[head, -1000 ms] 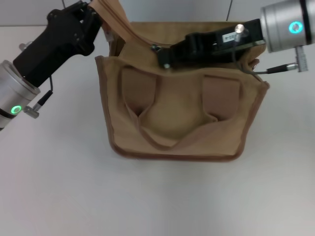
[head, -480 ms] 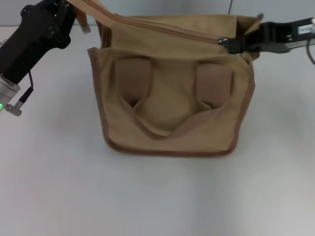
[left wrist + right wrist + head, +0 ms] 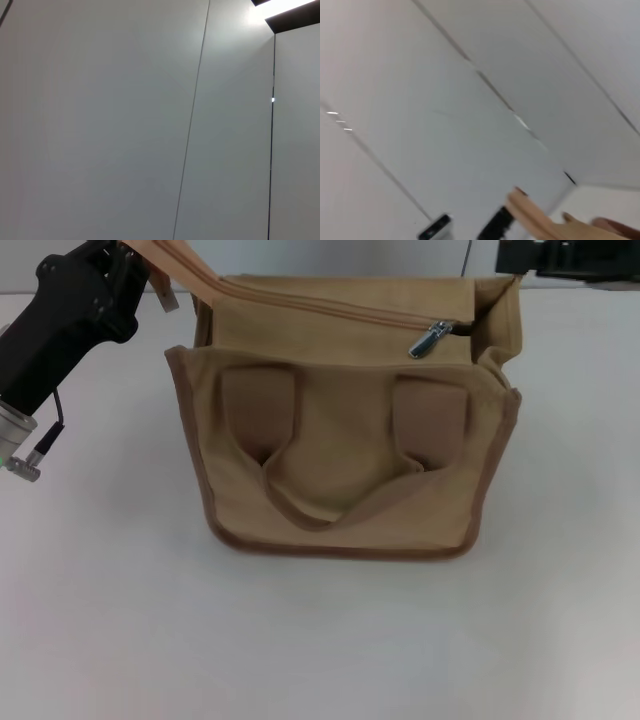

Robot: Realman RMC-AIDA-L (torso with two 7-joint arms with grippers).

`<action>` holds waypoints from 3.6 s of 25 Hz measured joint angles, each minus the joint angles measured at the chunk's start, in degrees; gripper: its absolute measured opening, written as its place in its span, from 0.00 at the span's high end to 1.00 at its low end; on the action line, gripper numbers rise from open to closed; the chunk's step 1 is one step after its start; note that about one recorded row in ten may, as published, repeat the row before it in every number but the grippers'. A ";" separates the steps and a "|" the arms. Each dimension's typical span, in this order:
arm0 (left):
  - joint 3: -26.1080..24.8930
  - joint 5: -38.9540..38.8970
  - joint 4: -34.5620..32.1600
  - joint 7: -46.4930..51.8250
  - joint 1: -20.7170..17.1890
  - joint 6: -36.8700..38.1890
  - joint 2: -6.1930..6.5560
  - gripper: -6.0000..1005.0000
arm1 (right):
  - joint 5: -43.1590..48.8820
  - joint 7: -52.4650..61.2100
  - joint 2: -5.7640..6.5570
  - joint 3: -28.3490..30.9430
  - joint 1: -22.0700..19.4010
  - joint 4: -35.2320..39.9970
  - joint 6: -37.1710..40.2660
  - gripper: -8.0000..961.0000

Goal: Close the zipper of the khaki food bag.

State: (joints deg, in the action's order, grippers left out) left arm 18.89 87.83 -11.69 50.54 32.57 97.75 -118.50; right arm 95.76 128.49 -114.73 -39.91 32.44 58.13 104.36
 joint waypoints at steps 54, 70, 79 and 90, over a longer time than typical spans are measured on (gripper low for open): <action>12.08 15.01 -21.91 17.95 -14.17 15.37 5.85 0.31 | 18.83 -81.45 -4.54 -0.04 -5.82 -35.03 0.40 0.22; 27.89 17.71 -21.83 10.30 -13.43 13.38 2.06 0.20 | 19.22 -81.37 -4.49 0.44 -5.20 -37.40 -0.84 0.22; 28.08 17.98 -21.89 8.96 -13.31 13.38 2.04 0.20 | 19.23 -81.37 -4.53 0.44 -5.20 -37.39 -0.84 0.22; 28.14 17.99 -21.89 8.96 -13.32 13.67 2.06 0.20 | 18.94 -81.37 -4.54 0.45 -5.20 -37.39 -0.83 0.22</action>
State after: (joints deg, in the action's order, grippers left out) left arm 47.02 105.82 -33.58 59.50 19.25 111.42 -116.44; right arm 114.70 47.12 -119.27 -39.46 27.24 20.74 103.53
